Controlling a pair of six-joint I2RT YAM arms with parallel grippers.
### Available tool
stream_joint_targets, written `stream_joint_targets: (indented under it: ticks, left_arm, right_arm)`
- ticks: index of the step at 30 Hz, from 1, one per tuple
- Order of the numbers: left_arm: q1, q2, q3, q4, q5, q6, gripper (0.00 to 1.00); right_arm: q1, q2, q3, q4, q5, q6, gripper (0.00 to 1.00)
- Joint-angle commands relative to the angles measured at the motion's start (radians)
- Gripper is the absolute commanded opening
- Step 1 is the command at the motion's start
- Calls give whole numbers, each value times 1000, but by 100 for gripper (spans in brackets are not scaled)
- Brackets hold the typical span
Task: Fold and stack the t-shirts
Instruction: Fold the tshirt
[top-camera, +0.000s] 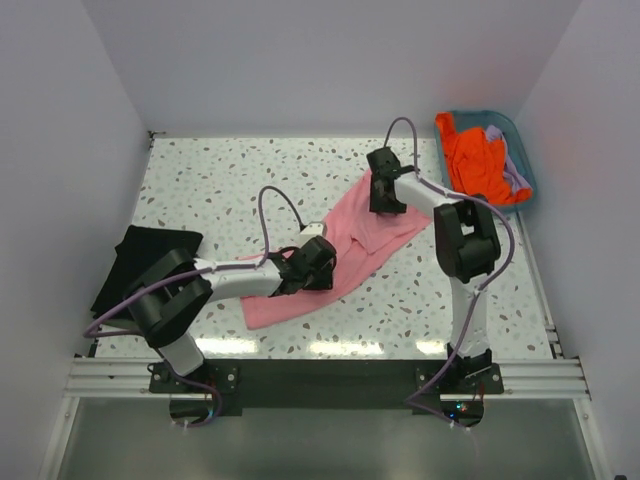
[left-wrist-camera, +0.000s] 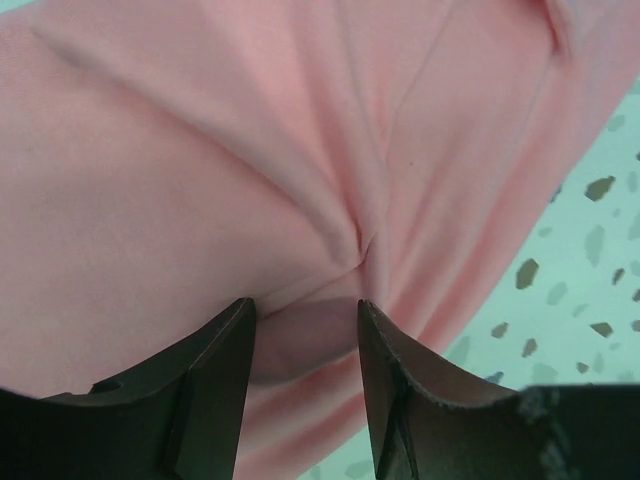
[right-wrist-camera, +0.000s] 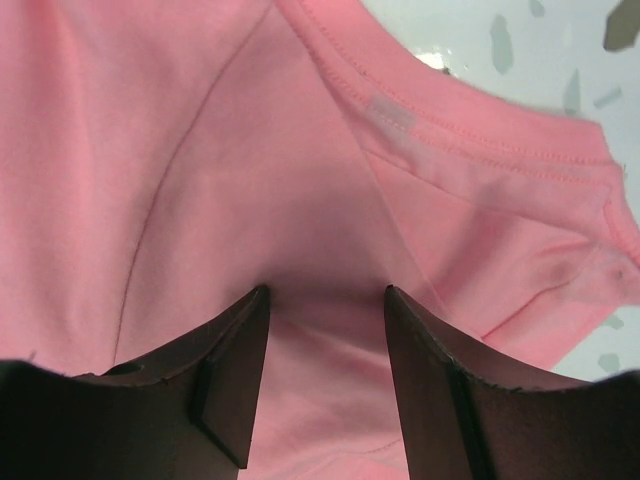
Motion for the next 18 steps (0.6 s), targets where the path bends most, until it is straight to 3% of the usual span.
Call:
stream_joint_targets:
  ticks: [1,7,11,18]
  left_arm:
    - [-25,13,-59,5,146,-128,50]
    - [-25,14,-32,78,200,-199,51]
    - [1,24,72,36,212,-150,53]
    - [67,-51,148,-79,153,19,61]
  right_arm:
    - [23,98,130,-96,-24,-48,55]
    - [50,209,317,-137,-5,-89,55]
    - [53,247,393,-137,15,-112,58]
    - [52,172,460,-136,87,-163,77]
